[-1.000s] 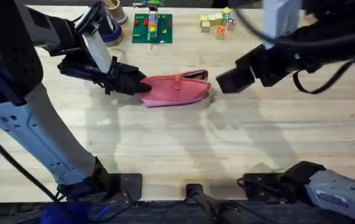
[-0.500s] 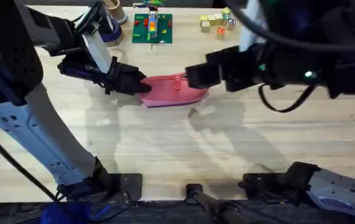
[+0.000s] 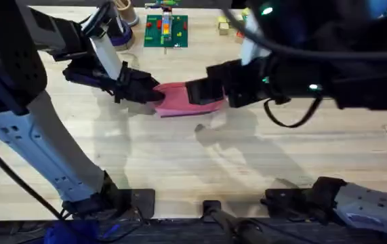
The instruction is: Unzip the bag, pick up the pens from the table one at a time and place them inside, then zip the bag closed.
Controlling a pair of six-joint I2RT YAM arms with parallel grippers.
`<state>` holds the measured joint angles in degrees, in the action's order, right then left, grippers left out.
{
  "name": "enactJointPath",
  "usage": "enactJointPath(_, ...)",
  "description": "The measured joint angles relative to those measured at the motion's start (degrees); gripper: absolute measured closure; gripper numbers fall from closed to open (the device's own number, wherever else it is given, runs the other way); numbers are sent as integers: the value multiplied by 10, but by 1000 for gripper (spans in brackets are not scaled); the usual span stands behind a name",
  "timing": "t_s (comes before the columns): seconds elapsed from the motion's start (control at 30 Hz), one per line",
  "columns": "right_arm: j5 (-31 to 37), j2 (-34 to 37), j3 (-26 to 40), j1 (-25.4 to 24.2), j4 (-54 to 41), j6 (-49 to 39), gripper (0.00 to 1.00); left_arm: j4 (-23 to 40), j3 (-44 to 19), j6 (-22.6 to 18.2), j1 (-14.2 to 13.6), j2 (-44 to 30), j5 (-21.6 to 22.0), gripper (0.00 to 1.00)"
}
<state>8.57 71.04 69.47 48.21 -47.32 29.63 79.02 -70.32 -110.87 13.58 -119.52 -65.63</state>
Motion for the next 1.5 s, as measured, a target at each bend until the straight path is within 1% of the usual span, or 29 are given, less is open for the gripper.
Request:
enactJointPath(0.13, -7, 41, 0, 0, 6, 0, 4, -1, 0, 0, 0, 0, 0, 958)
enactJointPath(0.37, -9, 99, 0, 0, 43, 2, 5, -2, 0, 0, 0, 0, 0, 958)
enactJointPath(0.53, -9, 132, 0, 0, 83, 2, 5, -4, 0, 0, 0, 0, 0, 958)
enactJointPath(0.87, -9, 199, 0, 0, 125, 16, 5, -6, 0, 0, 0, 0, 0, 958)
enactJointPath(1.07, -8, 226, 0, 0, 155, 17, 5, -6, 0, 0, 0, 0, 0, 958)
enactJointPath(1.13, -4, 232, 0, 0, 157, 20, 20, -6, 0, 0, 0, 0, 0, 958)
enactJointPath(1.23, 11, 236, 0, 0, 159, 35, 63, -6, 0, 0, 0, 0, 0, 958)
enactJointPath(1.3, 22, 236, 0, 1, 159, 45, 116, -6, 0, 0, 0, 0, 0, 958)
enactJointPath(1.5, 46, 236, 0, 0, 159, 65, 379, -7, 0, 0, 0, 0, -1, 958)
